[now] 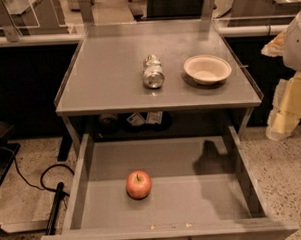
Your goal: Pick apple from top drawer and place on counter
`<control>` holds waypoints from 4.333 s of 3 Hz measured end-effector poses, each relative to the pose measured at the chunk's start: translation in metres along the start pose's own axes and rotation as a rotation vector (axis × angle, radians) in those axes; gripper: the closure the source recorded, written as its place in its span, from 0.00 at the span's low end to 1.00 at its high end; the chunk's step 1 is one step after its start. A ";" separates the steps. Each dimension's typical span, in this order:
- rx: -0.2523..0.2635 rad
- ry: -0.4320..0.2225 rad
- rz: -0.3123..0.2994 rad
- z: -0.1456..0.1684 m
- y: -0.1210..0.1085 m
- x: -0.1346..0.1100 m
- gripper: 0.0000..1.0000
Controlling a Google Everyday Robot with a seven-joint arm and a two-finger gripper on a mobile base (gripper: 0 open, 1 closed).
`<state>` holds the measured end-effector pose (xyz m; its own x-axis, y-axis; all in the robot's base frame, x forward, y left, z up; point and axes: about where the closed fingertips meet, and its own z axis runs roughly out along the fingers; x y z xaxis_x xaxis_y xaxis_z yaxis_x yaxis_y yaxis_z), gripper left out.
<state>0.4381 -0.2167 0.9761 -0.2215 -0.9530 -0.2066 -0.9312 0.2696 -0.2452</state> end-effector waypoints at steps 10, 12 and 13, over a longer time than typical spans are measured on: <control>-0.201 -0.307 0.079 0.201 0.059 -0.046 0.00; -0.222 -0.403 0.062 0.246 0.085 -0.058 0.00; -0.227 -0.453 0.052 0.266 0.092 -0.065 0.00</control>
Offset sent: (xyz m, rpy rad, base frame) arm 0.0073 0.0022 -0.0630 0.2186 0.0343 -0.0785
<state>0.4436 -0.0933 0.7145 -0.1686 -0.7696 -0.6158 -0.9728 0.2306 -0.0219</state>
